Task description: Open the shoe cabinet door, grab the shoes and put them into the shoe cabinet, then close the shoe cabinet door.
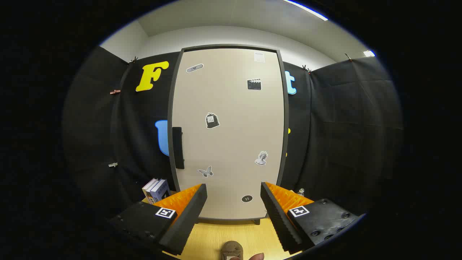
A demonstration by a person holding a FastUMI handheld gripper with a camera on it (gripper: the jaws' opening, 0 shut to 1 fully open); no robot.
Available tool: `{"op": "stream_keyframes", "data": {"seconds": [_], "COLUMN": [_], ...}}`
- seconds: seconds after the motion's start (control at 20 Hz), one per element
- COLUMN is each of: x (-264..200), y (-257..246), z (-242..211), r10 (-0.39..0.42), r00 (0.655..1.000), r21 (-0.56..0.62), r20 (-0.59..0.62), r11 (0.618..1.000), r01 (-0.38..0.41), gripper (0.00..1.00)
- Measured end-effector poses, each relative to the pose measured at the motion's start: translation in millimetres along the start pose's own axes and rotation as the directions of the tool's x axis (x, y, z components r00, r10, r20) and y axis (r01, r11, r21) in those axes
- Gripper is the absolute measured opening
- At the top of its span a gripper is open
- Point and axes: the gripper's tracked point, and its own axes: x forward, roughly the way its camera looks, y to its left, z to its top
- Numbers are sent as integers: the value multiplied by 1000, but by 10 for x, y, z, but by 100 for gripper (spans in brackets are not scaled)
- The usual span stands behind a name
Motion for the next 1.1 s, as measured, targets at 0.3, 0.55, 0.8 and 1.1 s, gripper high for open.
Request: {"op": "stream_keyframes", "data": {"seconds": [0.3, 0.55, 0.8, 1.1], "x": [3, 6, 17, 10], "y": [3, -1, 9, 60], "z": [7, -3, 7, 29], "r10": [2, -6, -2, 54], "r00": [1000, 1000, 1000, 998], "r21": [-1, -2, -5, 13], "r20": [6, 5, 5, 29], "r11": [1000, 1000, 1000, 998], "r01": [-2, 6, 2, -54], "gripper": [98, 98, 98, 98]}}
